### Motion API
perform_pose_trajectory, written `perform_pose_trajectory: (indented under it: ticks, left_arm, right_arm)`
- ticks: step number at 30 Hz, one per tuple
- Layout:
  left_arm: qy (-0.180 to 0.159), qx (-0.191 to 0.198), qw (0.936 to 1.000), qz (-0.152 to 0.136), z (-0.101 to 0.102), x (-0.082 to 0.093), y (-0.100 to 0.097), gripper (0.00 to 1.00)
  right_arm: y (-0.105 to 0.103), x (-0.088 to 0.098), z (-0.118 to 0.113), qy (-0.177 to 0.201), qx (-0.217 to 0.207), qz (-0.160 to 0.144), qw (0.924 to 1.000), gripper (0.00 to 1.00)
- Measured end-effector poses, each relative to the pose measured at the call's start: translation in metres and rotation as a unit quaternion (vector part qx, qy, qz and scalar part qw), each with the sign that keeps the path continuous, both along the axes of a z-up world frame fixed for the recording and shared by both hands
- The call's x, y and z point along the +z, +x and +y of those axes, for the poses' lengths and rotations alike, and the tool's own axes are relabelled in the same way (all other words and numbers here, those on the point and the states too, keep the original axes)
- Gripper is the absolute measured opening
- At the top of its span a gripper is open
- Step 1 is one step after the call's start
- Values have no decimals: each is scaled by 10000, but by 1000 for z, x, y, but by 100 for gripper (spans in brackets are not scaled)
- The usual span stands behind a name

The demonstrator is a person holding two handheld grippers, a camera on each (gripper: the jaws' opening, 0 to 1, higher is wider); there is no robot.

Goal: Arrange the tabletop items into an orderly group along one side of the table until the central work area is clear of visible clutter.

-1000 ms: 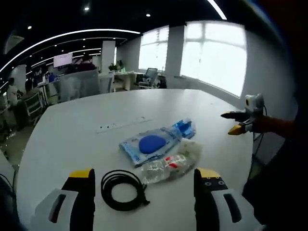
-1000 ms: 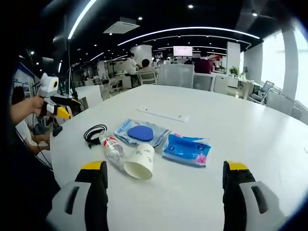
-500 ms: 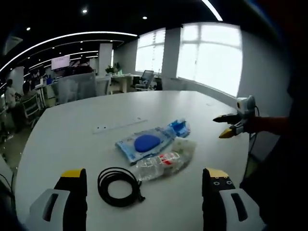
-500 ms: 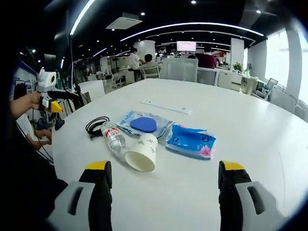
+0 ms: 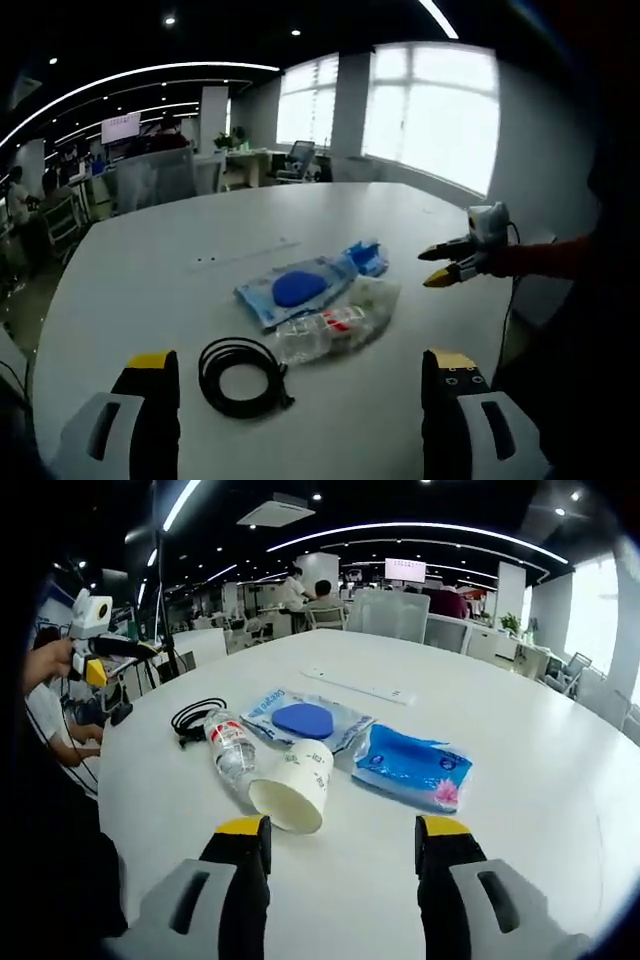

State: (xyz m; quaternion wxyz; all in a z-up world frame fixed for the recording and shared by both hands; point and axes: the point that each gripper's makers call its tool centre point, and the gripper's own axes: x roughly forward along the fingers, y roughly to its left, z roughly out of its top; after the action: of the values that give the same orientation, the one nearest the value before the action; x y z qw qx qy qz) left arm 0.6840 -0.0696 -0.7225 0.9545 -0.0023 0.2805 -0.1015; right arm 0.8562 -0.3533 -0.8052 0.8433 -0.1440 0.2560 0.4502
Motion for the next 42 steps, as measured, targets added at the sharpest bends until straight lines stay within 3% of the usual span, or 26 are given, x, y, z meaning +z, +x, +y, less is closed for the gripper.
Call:
perform_pose_trajectory:
  ticks: [3, 6, 12, 16, 18, 32, 42]
  left_arm:
    - [14, -10, 10000, 16, -2, -2, -3, 100]
    - [-20, 9, 10000, 21, 3, -6, -5, 100]
    - [23, 5, 10000, 55, 4, -10, -9, 100]
    - [52, -1, 10000, 38, -7, -7, -10, 99]
    - [46, -9, 10000, 26, -11, -6, -10, 99]
    - [50, -39, 10000, 58, -25, -3, -8, 98]
    - [56, -167, 9998, 118, -31, -9, -11, 95]
  right_arm:
    - [-1, -14, 3, -238, 291, -13, 9993, 35]
    - [0, -24, 5, -310, 366, 1, 9988, 32]
    - [-1, -37, 15, -115, 374, 284, 9988, 20]
    - [-2, -43, 23, 122, 239, 548, 9981, 13]
    - [-3, -46, 27, 253, 112, 737, 9969, 12]
    - [1, -57, 39, 496, -182, 1086, 9927, 3]
    - [-7, -65, 39, 440, -204, 1134, 9924, 0]
